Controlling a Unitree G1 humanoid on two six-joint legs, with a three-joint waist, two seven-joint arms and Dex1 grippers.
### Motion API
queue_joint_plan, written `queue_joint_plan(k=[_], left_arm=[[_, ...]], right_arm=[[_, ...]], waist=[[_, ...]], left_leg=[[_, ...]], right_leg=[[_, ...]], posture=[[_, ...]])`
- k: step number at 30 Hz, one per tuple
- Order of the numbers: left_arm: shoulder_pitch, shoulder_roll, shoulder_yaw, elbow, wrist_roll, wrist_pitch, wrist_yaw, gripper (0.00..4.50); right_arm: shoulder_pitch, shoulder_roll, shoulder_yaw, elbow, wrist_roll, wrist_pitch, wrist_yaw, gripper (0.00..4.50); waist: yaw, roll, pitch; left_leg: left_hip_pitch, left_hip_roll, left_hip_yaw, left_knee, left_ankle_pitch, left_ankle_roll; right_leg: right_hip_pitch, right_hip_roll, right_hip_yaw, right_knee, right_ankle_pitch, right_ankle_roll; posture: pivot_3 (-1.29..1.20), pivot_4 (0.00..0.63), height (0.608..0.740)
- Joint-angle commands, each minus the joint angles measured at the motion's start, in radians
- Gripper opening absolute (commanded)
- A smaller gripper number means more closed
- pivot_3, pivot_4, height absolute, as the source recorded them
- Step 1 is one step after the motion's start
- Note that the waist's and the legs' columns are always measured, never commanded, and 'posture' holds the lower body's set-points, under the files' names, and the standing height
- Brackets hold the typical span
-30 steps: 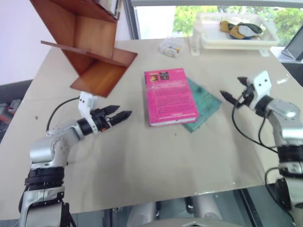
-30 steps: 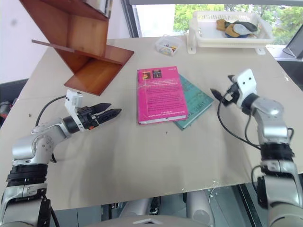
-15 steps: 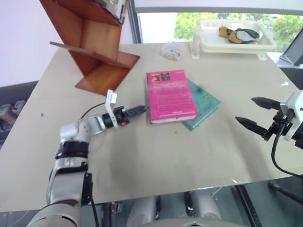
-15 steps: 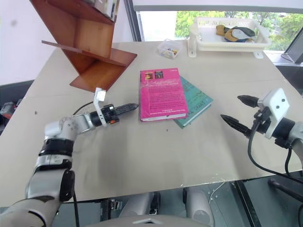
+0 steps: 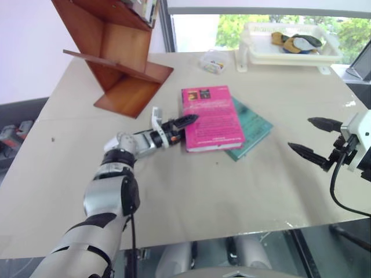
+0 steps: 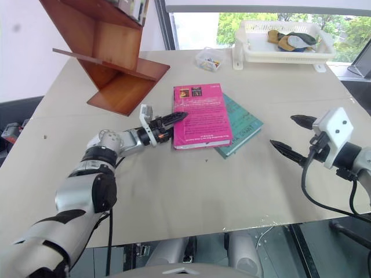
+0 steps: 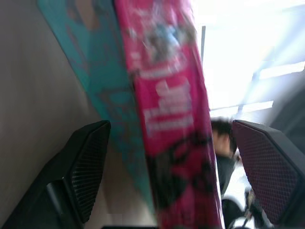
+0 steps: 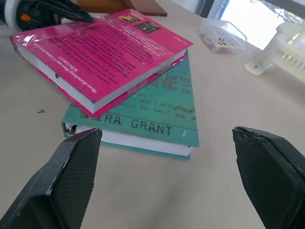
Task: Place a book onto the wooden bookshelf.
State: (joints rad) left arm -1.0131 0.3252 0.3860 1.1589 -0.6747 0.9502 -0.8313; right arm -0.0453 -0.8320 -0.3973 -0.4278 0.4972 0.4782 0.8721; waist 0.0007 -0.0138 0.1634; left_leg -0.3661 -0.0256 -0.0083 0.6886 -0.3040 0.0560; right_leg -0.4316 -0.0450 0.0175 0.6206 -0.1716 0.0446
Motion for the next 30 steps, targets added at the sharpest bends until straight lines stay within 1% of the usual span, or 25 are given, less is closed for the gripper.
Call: queue_joint_plan(k=[1, 3, 4, 10, 11, 14, 19, 21, 23, 25, 27, 28, 29, 30], left_arm=[[-0.027, -0.017, 0.062, 0.048, -0.021, 0.003, 0.026, 4.41], [-0.035, -0.019, 0.082, 0.056, -0.019, 0.006, 0.027, 3.88], [-0.039, -0.018, 0.088, 0.057, -0.018, 0.009, 0.023, 3.7], [-0.063, 0.0, 0.112, 0.053, -0.009, 0.03, 0.029, 0.92], [-0.068, 0.006, 0.115, 0.047, -0.011, 0.037, 0.025, 0.66], [-0.082, 0.021, 0.12, 0.032, -0.012, 0.05, 0.021, 0.61], [-0.119, 0.051, 0.142, -0.006, -0.025, 0.06, 0.021, 0.61], [-0.135, 0.063, 0.149, -0.037, -0.035, 0.068, 0.005, 0.61], [-0.139, 0.063, 0.138, -0.11, -0.045, 0.087, -0.022, 0.61], [-0.134, 0.056, 0.124, -0.219, -0.068, 0.123, -0.035, 0.61], [-0.113, 0.048, 0.093, -0.382, -0.096, 0.17, -0.04, 0.61], [-0.095, 0.049, 0.062, -0.501, -0.114, 0.196, -0.049, 0.61], [-0.061, 0.062, 0.004, -0.643, -0.115, 0.195, -0.076, 0.61], [-0.034, 0.072, -0.035, -0.74, -0.115, 0.192, -0.092, 0.61]], right_arm=[[-0.013, -0.008, -0.008, -0.021, 0.013, -0.018, -0.001, 4.5], [-0.011, -0.007, -0.011, -0.018, 0.022, -0.018, 0.005, 4.5], [-0.009, -0.006, -0.014, -0.017, 0.03, -0.016, 0.009, 4.5], [0.007, 0.01, -0.026, -0.012, 0.097, -0.011, 0.048, 4.5], [0.009, 0.013, -0.031, -0.013, 0.118, -0.004, 0.057, 4.5], [0.018, 0.006, -0.039, -0.006, 0.16, 0.016, 0.08, 4.5], [0.069, -0.057, -0.06, 0.02, 0.198, 0.072, 0.14, 4.5], [0.065, -0.077, -0.072, 0.031, 0.242, 0.121, 0.148, 4.5], [0.052, -0.091, -0.074, 0.044, 0.258, 0.14, 0.152, 4.5], [0.043, -0.101, -0.077, 0.053, 0.264, 0.146, 0.157, 4.5], [0.032, -0.107, -0.076, 0.066, 0.262, 0.142, 0.162, 4.5], [0.024, -0.111, -0.073, 0.077, 0.26, 0.139, 0.165, 4.5], [0.017, -0.113, -0.072, 0.086, 0.256, 0.134, 0.168, 4.5], [0.012, -0.114, -0.071, 0.093, 0.254, 0.131, 0.169, 4.5]], waist=[[0.001, 0.0, 0.0], [0.001, 0.0, 0.0], [0.001, 0.0, 0.0], [0.001, 0.0, 0.0], [0.001, 0.0, 0.0], [0.001, 0.0, 0.0], [0.002, -0.001, 0.001], [0.003, -0.002, 0.002], [0.003, -0.002, 0.002], [0.004, -0.002, 0.002], [0.004, -0.003, 0.002], [0.004, -0.003, 0.002], [0.004, -0.003, 0.002], [0.004, -0.002, 0.002]], left_leg=[[0.0, 0.0, 0.0, 0.0, 0.0, 0.0], [0.0, 0.0, 0.0, 0.0, 0.0, 0.0], [0.0, 0.0, 0.0, 0.0, 0.0, 0.0], [0.0, 0.0, 0.0, 0.0, 0.001, -0.002], [0.0, 0.0, -0.001, 0.0, 0.001, -0.002], [-0.001, 0.0, -0.001, 0.0, 0.001, -0.002], [-0.002, 0.0, -0.001, -0.001, 0.001, -0.002], [-0.003, 0.0, -0.001, -0.001, 0.001, -0.002], [-0.003, 0.0, -0.001, -0.001, 0.001, -0.003], [-0.003, 0.0, -0.001, -0.001, 0.002, -0.004], [-0.003, 0.0, -0.002, -0.001, 0.002, -0.005], [-0.005, 0.001, -0.002, -0.001, 0.002, -0.005], [-0.006, 0.0, -0.002, -0.001, 0.003, -0.005], [-0.009, 0.0, -0.002, -0.001, 0.003, -0.006]], right_leg=[[0.0, 0.0, 0.0, 0.0, 0.0, 0.0], [0.0, 0.0, 0.0, 0.0, 0.0, 0.0], [0.0, 0.0, 0.0, 0.001, 0.0, 0.0], [0.0, 0.0, 0.0, 0.0, 0.0, 0.0], [0.0, 0.0, -0.001, 0.0, 0.0, 0.0], [-0.001, 0.0, -0.001, 0.0, 0.0, 0.0], [-0.002, -0.001, -0.001, 0.0, 0.0, 0.0], [-0.002, -0.001, -0.001, 0.0, 0.0, 0.0], [-0.002, -0.001, -0.001, 0.0, 0.0, 0.0], [-0.002, -0.003, -0.001, 0.0, 0.0, 0.0], [-0.003, -0.004, -0.001, -0.001, 0.0, 0.0], [-0.004, -0.005, -0.001, -0.001, 0.0, 0.0], [-0.005, -0.005, -0.001, -0.001, 0.0, 0.0], [-0.007, -0.005, -0.001, -0.001, 0.0, 0.0]], posture=[[0.0, 0.15, 0.74], [0.0, 0.15, 0.74], [0.0, 0.15, 0.74], [0.0, 0.15, 0.74], [0.0, 0.15, 0.74], [0.0, 0.15, 0.74], [0.0, 0.15, 0.74], [0.0, 0.15, 0.74], [0.0, 0.15, 0.74], [0.0, 0.15, 0.74], [0.0, 0.15, 0.74], [0.0, 0.15, 0.74], [0.0, 0.15, 0.74], [0.0, 0.15, 0.74]])
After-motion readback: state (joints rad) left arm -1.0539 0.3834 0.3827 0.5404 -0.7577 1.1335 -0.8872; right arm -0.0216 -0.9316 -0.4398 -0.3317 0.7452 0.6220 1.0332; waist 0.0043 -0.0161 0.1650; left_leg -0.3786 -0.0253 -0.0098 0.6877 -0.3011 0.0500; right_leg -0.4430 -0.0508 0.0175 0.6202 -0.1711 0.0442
